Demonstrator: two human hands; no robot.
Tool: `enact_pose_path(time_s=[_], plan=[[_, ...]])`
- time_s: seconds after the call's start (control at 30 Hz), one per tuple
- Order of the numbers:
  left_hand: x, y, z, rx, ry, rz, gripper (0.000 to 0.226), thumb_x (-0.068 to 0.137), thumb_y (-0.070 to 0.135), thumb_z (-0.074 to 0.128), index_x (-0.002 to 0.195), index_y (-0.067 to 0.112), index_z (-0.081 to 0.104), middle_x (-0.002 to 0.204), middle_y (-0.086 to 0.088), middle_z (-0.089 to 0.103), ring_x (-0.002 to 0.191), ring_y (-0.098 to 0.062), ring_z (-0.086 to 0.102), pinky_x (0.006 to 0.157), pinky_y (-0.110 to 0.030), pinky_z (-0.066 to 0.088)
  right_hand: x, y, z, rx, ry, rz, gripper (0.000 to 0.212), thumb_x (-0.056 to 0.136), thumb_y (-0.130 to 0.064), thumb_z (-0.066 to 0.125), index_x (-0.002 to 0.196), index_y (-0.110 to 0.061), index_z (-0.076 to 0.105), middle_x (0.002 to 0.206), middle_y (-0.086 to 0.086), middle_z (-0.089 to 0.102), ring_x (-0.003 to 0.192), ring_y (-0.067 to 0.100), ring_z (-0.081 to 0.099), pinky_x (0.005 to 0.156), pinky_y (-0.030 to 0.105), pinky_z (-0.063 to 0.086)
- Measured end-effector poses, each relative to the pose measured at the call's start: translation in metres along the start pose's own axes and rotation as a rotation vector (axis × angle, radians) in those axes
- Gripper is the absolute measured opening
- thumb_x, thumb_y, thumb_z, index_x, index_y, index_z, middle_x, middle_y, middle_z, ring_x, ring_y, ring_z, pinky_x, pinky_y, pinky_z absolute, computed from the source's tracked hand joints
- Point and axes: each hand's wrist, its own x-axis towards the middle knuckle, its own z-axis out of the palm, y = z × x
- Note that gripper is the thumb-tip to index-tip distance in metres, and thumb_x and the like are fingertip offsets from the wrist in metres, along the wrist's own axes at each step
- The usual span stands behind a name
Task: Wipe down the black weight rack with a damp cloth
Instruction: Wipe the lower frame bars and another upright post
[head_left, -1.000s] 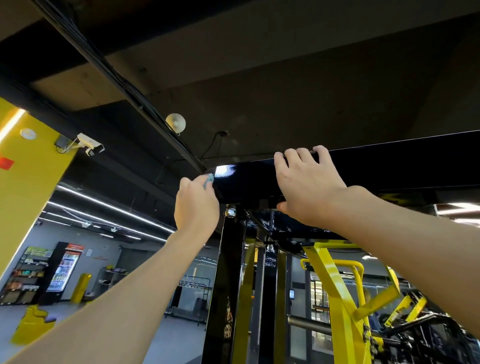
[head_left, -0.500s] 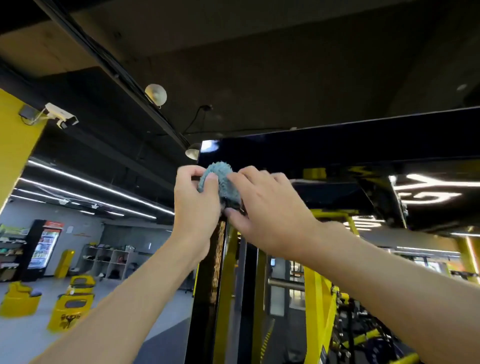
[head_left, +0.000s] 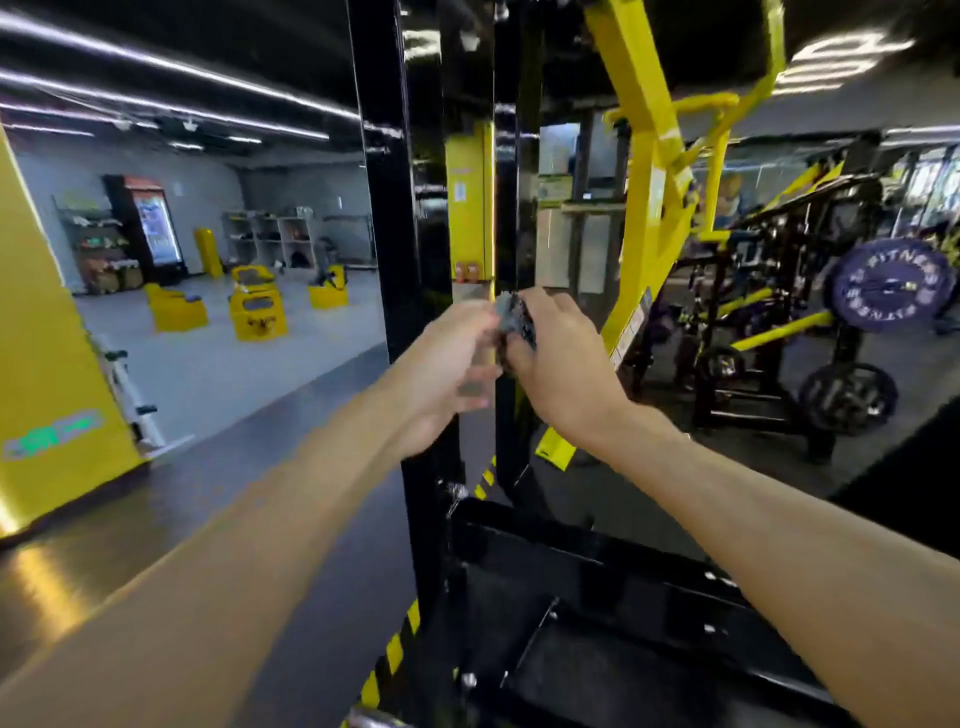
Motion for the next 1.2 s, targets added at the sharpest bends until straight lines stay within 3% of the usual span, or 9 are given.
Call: enact_pose_path(time_s=[0.17,0.23,0.33,0.47,0.7,0.8,0.9,1.13,1.2], plan=[[0.02,-0.118,-0.025,0.595,0.004,0.019,0.036,0.101,0.011,0.04,0.131,0.023,0.056,0.129,0.001,0.058,0.083,-0.015,0.072,0.068,-0.025,0.053,-0.057,0.051,0.065,-0.123,-0.285,0.131,0.023,0.097,-0.009,0.051,0.119,-0.003,0.055,0.123,0.014,0.042,0.108,0.036,0.05,0.091,0.037,0.039],[0.027,-0.16,-0.039,0.871,-0.11,0.018,0.044,0.099,0.006,0.042,0.142,0.018,0.049,0.138,-0.002,0.052,0.1,-0.021,0.067,0.08,-0.029,0.051,-0.07,0.061,0.095,-0.167,-0.369,0.15,0.023,0.097,-0.009,0.05,0.119,-0.005,0.054,0.123,0.012,0.042,0.11,0.034,0.05,0.091,0.036,0.04],[0.033,-0.2,-0.052,1.238,-0.25,0.045,0.064,0.095,0.004,0.05,0.153,0.023,0.03,0.161,0.006,0.023,0.12,-0.029,0.057,0.094,-0.042,0.05,-0.076,0.066,0.137,-0.179,-0.38,0.219,0.031,0.095,-0.01,0.053,0.126,-0.012,0.051,0.12,0.008,0.048,0.107,0.032,0.055,0.082,0.038,0.044],[0.03,-0.214,-0.054,1.496,-0.275,0.121,0.082,0.093,0.01,0.061,0.157,0.016,0.01,0.166,0.005,0.009,0.102,-0.029,0.065,0.077,-0.038,0.05,-0.076,0.07,0.182,-0.261,-0.345,0.227,0.032,0.094,-0.009,0.054,0.126,-0.015,0.051,0.12,0.006,0.055,0.109,0.029,0.054,0.083,0.038,0.046],[0.035,-0.235,-0.057,1.466,-0.241,0.259,0.081,0.093,0.009,0.061,0.157,0.015,0.012,0.166,0.001,0.004,0.088,-0.023,0.069,0.069,-0.032,0.057,-0.102,0.082,0.214,-0.345,-0.234,0.087,0.037,0.088,-0.031,0.049,0.116,-0.015,0.068,0.115,-0.001,0.066,0.105,0.025,0.059,0.088,0.038,0.051],[0.036,-0.235,-0.056,1.443,-0.236,0.273,0.077,0.093,0.009,0.061,0.155,0.015,0.017,0.165,0.0,0.007,0.086,-0.022,0.069,0.07,-0.031,0.057,-0.107,0.092,0.202,-0.404,-0.223,-0.027,0.026,0.083,-0.021,0.069,0.108,-0.015,0.07,0.111,-0.002,0.068,0.106,0.026,0.059,0.085,0.039,0.053],[0.036,-0.235,-0.057,1.44,-0.219,0.259,0.071,0.092,0.006,0.057,0.153,0.014,0.021,0.165,0.002,0.006,0.078,-0.02,0.068,0.068,-0.033,0.058,-0.111,0.108,0.189,-0.396,-0.186,0.058,0.027,0.075,-0.008,0.074,0.101,-0.014,0.069,0.101,0.0,0.067,0.095,0.028,0.06,0.073,0.039,0.054],[0.041,-0.237,-0.047,1.369,-0.186,0.208,0.068,0.095,0.008,0.057,0.153,0.017,0.023,0.164,0.007,0.007,0.086,-0.019,0.069,0.074,-0.032,0.058,-0.107,0.091,0.206,-0.417,-0.141,0.112,0.033,0.09,-0.036,0.044,0.106,-0.02,0.068,0.1,-0.004,0.063,0.093,0.022,0.057,0.076,0.037,0.048],[0.043,-0.235,-0.043,1.34,-0.198,0.208,0.06,0.096,0.008,0.055,0.15,0.016,0.03,0.163,0.006,0.013,0.092,-0.022,0.069,0.078,-0.035,0.057,-0.114,0.101,0.199,-0.423,-0.098,0.081,0.021,0.09,-0.031,0.054,0.097,-0.017,0.068,0.096,-0.002,0.063,0.088,0.023,0.058,0.07,0.037,0.049]])
